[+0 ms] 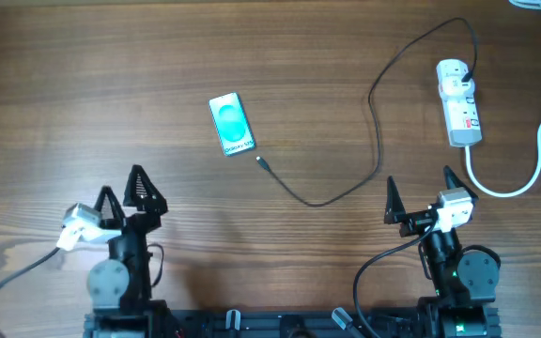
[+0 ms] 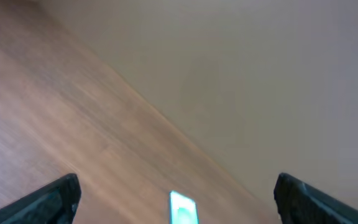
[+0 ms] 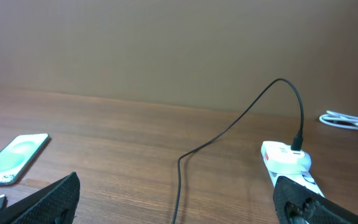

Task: Plug charger to phone and switch on socket
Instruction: 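Move the left gripper forward over the light-blue phone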

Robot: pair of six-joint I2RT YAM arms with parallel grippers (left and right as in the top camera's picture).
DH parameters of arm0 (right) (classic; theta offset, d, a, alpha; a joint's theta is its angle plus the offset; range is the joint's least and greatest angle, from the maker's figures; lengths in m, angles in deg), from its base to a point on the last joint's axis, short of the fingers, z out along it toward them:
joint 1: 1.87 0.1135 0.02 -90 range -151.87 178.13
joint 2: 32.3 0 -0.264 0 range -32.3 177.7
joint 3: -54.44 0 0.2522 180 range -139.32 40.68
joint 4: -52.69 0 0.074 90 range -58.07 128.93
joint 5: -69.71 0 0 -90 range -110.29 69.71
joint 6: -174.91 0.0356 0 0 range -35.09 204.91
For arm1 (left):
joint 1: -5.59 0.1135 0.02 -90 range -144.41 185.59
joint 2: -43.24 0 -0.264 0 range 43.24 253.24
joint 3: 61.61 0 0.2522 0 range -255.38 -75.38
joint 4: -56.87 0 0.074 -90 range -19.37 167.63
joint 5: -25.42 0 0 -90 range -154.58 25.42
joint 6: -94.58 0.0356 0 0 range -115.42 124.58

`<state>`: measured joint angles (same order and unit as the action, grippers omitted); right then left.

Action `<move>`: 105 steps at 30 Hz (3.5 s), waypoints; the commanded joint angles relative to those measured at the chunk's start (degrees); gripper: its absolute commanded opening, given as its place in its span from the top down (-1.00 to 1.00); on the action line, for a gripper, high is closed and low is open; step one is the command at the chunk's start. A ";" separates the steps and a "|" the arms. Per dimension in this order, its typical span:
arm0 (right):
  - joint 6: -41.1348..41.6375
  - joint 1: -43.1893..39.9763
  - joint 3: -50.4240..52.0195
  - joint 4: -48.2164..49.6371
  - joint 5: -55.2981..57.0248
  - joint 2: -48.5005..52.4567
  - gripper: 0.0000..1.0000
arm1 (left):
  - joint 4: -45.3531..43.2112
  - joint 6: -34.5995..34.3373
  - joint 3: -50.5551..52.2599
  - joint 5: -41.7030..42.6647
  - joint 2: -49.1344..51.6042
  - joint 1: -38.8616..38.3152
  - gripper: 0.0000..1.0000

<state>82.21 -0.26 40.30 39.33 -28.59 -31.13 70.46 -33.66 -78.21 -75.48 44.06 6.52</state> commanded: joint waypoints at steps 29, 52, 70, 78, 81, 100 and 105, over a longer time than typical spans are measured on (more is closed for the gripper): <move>0.07 -0.24 0.09 0.11 0.83 -0.37 -0.99 | 68.08 6.49 -59.54 19.23 73.33 0.52 -0.99; 0.09 -0.24 0.09 0.11 0.81 -0.37 -1.00 | 70.51 2.69 -64.43 20.46 83.76 -9.44 0.93; 0.09 -0.24 0.09 0.11 0.81 -0.37 -1.00 | 73.40 6.10 -100.48 6.27 113.74 -20.96 0.88; 0.07 -0.24 0.09 0.11 0.81 -0.37 -1.00 | 62.34 6.10 -100.26 6.08 119.62 -20.96 0.67; 0.09 -0.24 0.09 0.11 0.83 -0.37 -0.99 | 59.65 6.12 -100.26 4.39 121.48 -20.96 0.60; 0.07 -0.24 0.09 0.11 0.81 -0.37 -0.99 | 57.99 10.86 -100.24 4.42 126.35 -20.94 -1.00; 0.07 -0.24 0.09 0.11 0.81 -0.37 -0.99 | 57.83 10.84 -100.24 4.44 129.96 -20.68 -1.00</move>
<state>82.21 -0.26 40.32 39.29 -28.34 -31.05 128.23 -23.70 -177.94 -70.76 171.73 -14.29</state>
